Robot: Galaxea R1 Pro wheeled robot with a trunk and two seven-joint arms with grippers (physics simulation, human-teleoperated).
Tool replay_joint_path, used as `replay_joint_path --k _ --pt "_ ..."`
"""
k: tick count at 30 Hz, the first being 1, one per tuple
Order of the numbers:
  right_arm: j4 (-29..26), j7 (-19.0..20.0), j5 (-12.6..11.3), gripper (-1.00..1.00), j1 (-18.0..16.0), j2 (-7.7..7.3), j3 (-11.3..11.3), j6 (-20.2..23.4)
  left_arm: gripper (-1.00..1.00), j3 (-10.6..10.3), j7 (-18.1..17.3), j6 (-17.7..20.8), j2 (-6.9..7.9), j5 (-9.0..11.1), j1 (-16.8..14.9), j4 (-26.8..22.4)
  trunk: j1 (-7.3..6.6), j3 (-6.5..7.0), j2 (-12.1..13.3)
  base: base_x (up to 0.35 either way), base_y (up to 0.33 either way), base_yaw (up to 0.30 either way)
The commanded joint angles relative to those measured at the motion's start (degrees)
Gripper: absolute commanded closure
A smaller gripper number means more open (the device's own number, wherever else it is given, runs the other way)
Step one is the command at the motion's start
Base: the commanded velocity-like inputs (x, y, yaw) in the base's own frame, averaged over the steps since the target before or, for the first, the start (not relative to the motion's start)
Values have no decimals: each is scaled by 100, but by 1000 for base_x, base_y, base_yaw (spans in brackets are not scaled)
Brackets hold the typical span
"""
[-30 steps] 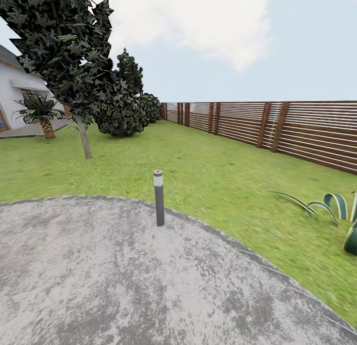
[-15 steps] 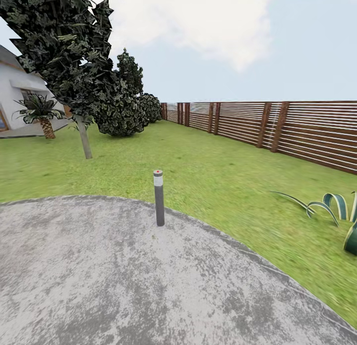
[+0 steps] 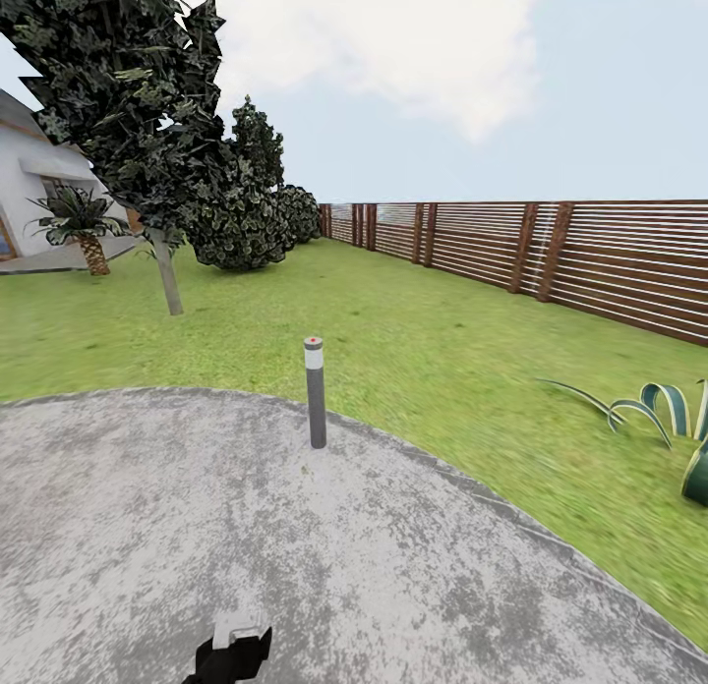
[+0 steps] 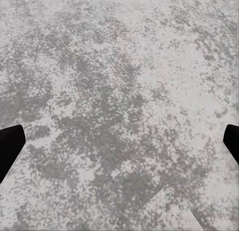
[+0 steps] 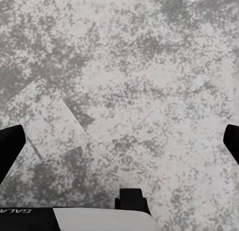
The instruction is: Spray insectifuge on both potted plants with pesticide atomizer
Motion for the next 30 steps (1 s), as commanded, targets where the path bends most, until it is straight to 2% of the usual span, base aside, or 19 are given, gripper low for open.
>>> replay_joint_path --k 1,27,30 --pt "-4 -10 0 -100 -2 10 -4 3 -100 -3 -1 -2 -1 69 1 31 0 -6 -3 0 0 52" --pt "49 -20 -4 -100 -4 9 -4 3 -100 -39 -18 -9 -46 73 5 68 0 -6 -3 0 0 232" --pt "49 -20 -4 -100 -5 12 -4 3 -100 -37 -19 -9 -46 73 5 68 66 -60 -123 0 0 187"
